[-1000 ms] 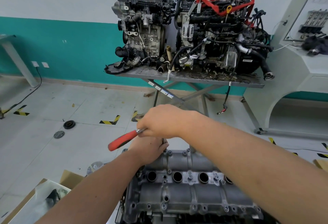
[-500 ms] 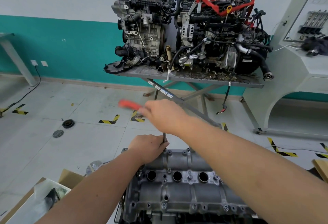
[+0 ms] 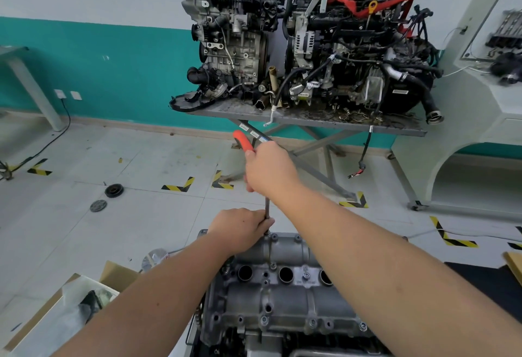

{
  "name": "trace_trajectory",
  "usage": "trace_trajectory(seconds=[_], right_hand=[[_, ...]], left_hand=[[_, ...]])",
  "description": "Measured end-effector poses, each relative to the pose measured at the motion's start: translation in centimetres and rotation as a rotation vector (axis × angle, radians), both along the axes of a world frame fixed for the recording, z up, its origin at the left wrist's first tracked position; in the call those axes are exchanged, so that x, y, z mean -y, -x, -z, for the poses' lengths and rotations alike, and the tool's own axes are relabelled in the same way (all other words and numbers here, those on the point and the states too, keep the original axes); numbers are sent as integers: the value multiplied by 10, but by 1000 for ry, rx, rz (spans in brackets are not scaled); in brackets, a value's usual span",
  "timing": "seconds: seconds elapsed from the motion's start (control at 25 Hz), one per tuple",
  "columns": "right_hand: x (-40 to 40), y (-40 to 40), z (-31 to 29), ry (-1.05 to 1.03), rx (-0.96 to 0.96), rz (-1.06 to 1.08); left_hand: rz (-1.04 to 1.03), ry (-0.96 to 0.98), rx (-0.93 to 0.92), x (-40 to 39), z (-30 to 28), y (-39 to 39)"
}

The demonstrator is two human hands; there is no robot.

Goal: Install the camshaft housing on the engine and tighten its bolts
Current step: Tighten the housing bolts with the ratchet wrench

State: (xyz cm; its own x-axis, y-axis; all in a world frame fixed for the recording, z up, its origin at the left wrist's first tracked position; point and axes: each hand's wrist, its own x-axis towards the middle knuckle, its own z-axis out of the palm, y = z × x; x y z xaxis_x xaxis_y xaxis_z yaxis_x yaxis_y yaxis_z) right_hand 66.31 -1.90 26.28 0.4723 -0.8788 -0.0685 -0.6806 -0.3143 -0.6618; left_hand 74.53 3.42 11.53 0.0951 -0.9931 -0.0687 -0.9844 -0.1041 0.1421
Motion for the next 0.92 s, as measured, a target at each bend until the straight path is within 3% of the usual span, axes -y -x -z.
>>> trace_trajectory(seconds=[0.08,0.2,0.28,0.36,0.44,0.52,0.64,0.72,0.8,0.92], right_hand=[[-3,3,4,414,-314,-319],[-6,19,1,733,-487,-922],[1,29,-3,794,-567,-1015],[1,33,-4,685,-490,-843],[-4,25,0,507,-353,-556],[-9,11,0,152,-170,-254],[-2,4,-1,-607,479,259],[5,15,2,-862,933,507],[4,24,10,-992,1277,565],[-10,31,28,-1063,1517,413]], left_hand=[[15,-17,37,0,1,-1],[60,81,107,1,0,2],[107,107,94,0,0,4],[113,58,99,0,0,1],[70,-9,88,1,0,-1],[49,-17,68,0,-1,0],[21,12,-11,-1,-1,0],[28,21,-34,0,-1,-1],[40,18,-28,1,-1,-1],[34,3,-11,2,-1,0]])
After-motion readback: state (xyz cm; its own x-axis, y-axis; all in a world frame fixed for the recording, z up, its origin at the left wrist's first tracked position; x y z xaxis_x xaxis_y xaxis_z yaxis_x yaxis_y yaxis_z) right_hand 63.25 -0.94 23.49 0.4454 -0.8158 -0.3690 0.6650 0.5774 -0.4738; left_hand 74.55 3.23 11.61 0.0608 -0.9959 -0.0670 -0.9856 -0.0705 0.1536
